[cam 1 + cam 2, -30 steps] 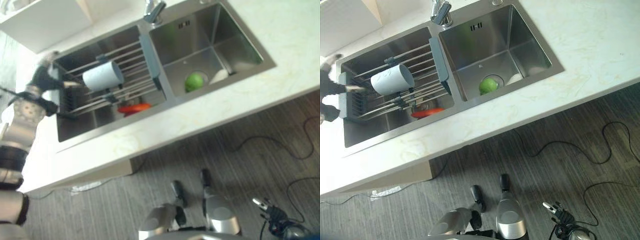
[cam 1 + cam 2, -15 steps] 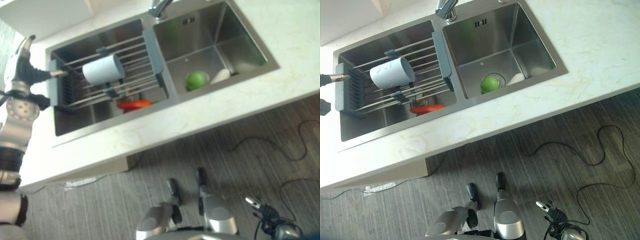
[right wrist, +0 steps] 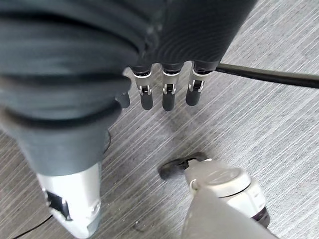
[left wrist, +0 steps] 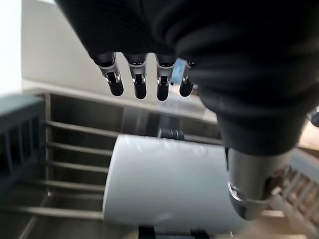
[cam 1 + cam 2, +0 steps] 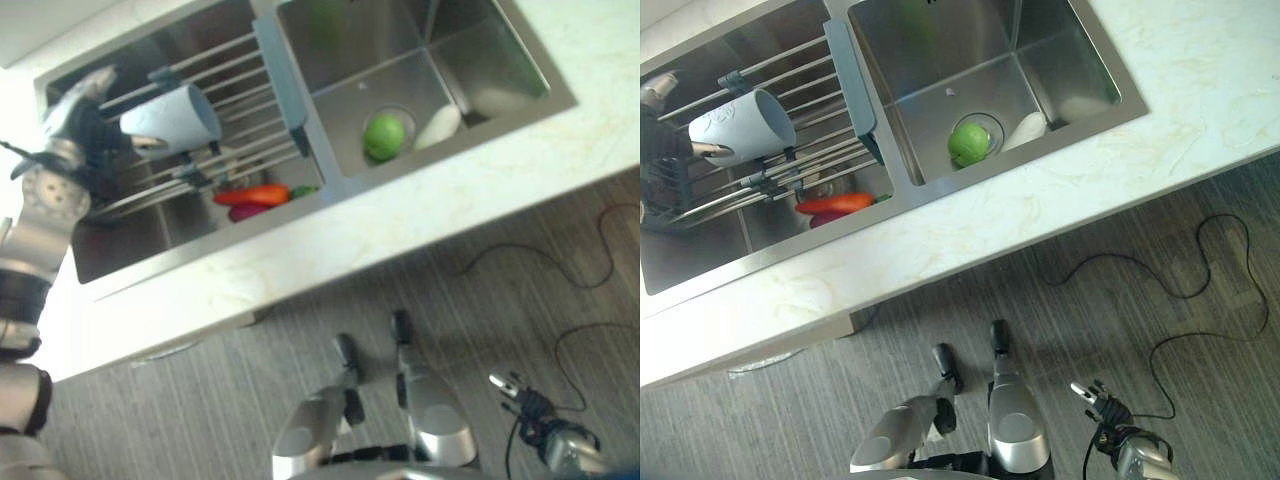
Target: Place the dishes in the dishwasher.
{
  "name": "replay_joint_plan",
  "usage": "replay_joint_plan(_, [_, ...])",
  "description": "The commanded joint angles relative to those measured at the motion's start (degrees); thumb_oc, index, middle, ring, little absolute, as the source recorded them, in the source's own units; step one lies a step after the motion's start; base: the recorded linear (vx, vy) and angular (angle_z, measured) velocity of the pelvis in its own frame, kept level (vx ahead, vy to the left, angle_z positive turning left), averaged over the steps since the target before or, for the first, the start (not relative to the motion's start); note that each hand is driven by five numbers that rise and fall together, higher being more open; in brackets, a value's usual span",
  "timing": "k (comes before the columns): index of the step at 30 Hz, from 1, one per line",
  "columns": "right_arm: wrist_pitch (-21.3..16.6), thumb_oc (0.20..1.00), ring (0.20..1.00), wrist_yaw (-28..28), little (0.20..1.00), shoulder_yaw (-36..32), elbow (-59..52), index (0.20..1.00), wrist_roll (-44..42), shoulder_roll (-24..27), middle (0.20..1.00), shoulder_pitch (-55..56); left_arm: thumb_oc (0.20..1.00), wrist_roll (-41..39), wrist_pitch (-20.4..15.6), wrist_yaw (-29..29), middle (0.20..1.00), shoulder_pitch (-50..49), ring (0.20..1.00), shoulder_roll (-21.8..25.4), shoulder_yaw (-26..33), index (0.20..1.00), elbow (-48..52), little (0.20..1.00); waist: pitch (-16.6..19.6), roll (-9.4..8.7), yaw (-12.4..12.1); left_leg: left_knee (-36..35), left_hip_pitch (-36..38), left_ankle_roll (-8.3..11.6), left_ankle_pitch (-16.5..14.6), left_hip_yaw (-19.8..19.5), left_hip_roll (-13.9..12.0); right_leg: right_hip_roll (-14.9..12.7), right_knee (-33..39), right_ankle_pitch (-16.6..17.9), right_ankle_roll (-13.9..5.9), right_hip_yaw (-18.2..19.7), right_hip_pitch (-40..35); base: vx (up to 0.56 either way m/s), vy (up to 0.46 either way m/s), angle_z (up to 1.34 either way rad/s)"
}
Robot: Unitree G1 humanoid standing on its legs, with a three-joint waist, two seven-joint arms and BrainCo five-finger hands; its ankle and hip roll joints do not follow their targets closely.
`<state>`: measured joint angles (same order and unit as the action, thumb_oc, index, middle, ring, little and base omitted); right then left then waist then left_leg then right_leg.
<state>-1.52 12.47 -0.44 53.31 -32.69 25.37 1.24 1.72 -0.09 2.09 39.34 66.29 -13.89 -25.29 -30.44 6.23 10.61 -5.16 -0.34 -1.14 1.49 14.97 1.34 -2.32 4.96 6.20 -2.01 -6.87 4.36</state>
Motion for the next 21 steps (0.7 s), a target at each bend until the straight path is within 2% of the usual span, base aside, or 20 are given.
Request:
replay_joint_plan(1, [0.16,1.0,1.0,0.46,1.0,0.7,-0.09,1.0,-1.41,3.2,1.0,3.08,1.0,1.03,-0.01,1.53,1.0,4.77,1.0,3.87,1.56,1.0,-3.76,1.0,3.42,0.66,0.07,2.11,-4.75,4.62,1.41,-1.78,-3.03,-8.84,-7.14,-3.0,-9.3,-1.39,4.2,-0.02,0.063,0.01])
replay_joint_plan(5, [0.33,1.0,1.0,0.13,1.0,0.47,-0.7,1.0,-1.73,4.12,1.0,3.2,1.0,0.93,-1.22,-0.34,1.0,4.48,1.0,4.68,1.62,1.0,-4.67,1.0,2.57,1.61,0.24,2.1,-5.24,4.72,1.54,-1.81,-2.7,-9.19,-7.65,-3.04,-9.41,-1.12,5.07,0.0,0.055,-0.01])
replay_joint_plan(8, [0.66,1.0,1.0,0.33,1.0,-0.27,-1.15,1.0,-1.65,4.9,1.0,3.37,1.0,1.02,0.97,-6.8,1.0,3.73,1.0,4.7,1.48,1.0,-3.89,1.0,2.12,2.24,0.42,2.22,-5.53,4.74,1.61,-1.9,-2.45,-9.45,-8.11,-3.06,-9.48,-1.06,5.61,0.0,0.047,-0.03])
replay_joint_plan(11, [0.56,1.0,1.0,0.48,1.0,-0.6,-1.36,1.0,-1.37,5.31,1.0,3.32,1.0,1.68,3.27,-9.7,1.0,3.65,1.0,4.21,0.87,1.0,-4.13,1.0,2.03,2.55,0.6,2.4,-5.58,4.7,1.54,-1.85,-2.3,-9.56,-8.29,-3.13,-9.48,-1.15,5.67,0.0,0.013,-0.01])
replay_joint_plan(14, [0.73,1.0,1.0,0.7,1.0,-0.62,-1.93,1.0,-1.38,6.04,1.0,3.16,1.0,1.24,4.11,-8.67,1.0,4.13,1.0,4.04,0.04,1.0,-5.13,1.0,1.96,2.69,0.88,2.78,-5.84,4.61,1.57,-1.57,-2.29,-9.82,-8.66,-3.16,-9.45,-1.1,6.01,0.01,0.027,0.0])
replay_joint_plan(16, [0.72,1.0,1.0,0.64,1.0,-0.53,-2.43,1.0,-1.56,6.3,1.0,3.28,1.0,1.21,4.05,-5.86,1.0,4.57,1.0,4.35,-0.07,1.0,-5.66,1.0,1.95,2.78,1.0,2.91,-6.08,4.57,1.61,-1.41,-2.24,-9.92,-8.99,-3.2,-9.41,-0.94,6.44,0.02,0.034,0.0])
replay_joint_plan(17, [0.75,1.0,1.0,0.48,1.0,-0.36,-2.92,1.0,-1.7,6.32,1.0,3.52,1.0,1.04,4.11,-2.16,1.0,4.98,1.0,4.97,0.33,1.0,-6.02,1.0,1.8,2.76,1.07,3.09,-6.39,4.57,1.58,-1.32,-2.24,-10.05,-9.29,-3.28,-9.4,-0.82,6.86,0.0,0.0,0.0])
replay_joint_plan(21, [0.52,1.0,1.0,0.29,1.0,-0.25,-2.74,1.0,-2.17,6.25,1.0,3.76,1.0,1.64,3.06,-0.1,1.0,5.16,1.0,5.67,1.01,1.0,-6.7,1.0,1.6,2.8,1.0,3.13,-6.71,4.58,1.62,-1.26,-2.17,-10.17,-9.51,-3.22,-9.44,-0.8,7.34,0.0,0.012,-0.05])
